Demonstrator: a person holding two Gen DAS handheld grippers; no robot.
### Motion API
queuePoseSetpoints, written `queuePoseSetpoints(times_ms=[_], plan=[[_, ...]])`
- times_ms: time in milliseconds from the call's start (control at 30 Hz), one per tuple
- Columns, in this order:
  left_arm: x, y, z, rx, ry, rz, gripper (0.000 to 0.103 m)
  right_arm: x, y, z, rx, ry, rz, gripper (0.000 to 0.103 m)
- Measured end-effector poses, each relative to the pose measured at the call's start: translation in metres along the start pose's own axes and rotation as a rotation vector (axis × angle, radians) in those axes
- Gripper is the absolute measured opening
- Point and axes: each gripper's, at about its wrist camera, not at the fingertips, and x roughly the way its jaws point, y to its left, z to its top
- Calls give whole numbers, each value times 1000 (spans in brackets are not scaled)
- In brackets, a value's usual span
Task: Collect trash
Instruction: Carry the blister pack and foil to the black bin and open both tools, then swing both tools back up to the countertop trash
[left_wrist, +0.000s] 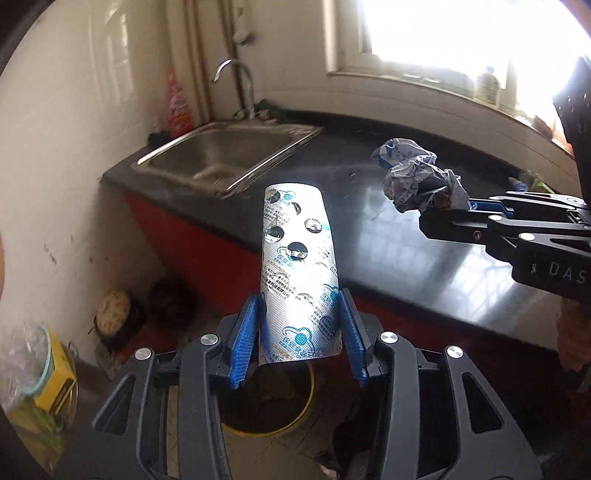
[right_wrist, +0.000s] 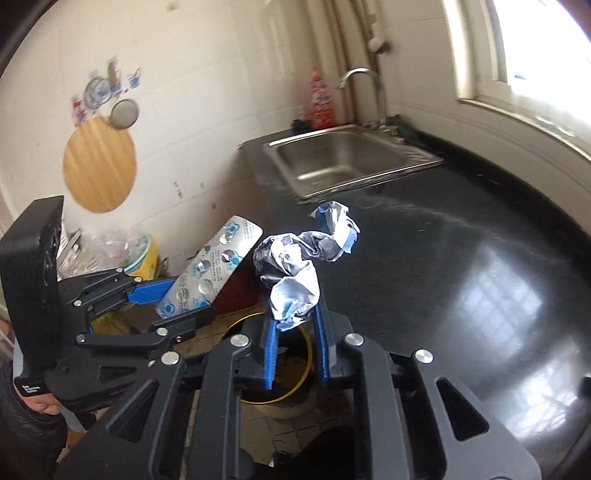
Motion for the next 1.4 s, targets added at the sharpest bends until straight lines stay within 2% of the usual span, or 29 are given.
queuePoseSetpoints(times_ms=[100,233,500,667,700,767,800,833,900,967,1033,1200,1333,1400], plan=[[17,35,-33,-64,78,23,43,52,39,-4,-55,88,82,18],[50,63,-73,-147,180,20,43,116,70,-25,-94,201,122,18],[134,90,-140,-229,366,-33,43,217,81,-58,-104,405,111,18],[167,98,-155,-261,390,-52,47,249,78,-68,-89,459,91,18],[172,101,-156,-274,382,-58,49,256,78,-67,-82,464,89,19],[179,104,-158,-292,382,-47,54,267,76,-65,-66,486,85,36],[183,107,-159,-301,390,-42,57,267,70,-64,-57,493,85,55],[185,107,-158,-305,399,-41,64,269,67,-63,-50,485,84,62],[185,107,-157,-299,396,-26,70,269,65,-63,-47,476,87,68],[182,106,-157,-290,388,-19,75,268,63,-64,-48,483,86,68],[178,106,-156,-289,382,-5,75,260,62,-64,-55,473,83,69],[155,111,-141,-311,329,17,78,222,61,-54,-60,400,78,75],[121,100,-109,-284,224,-2,80,166,58,-39,-72,294,60,77],[100,82,-86,-232,154,-33,80,127,49,-32,-75,223,24,78]])
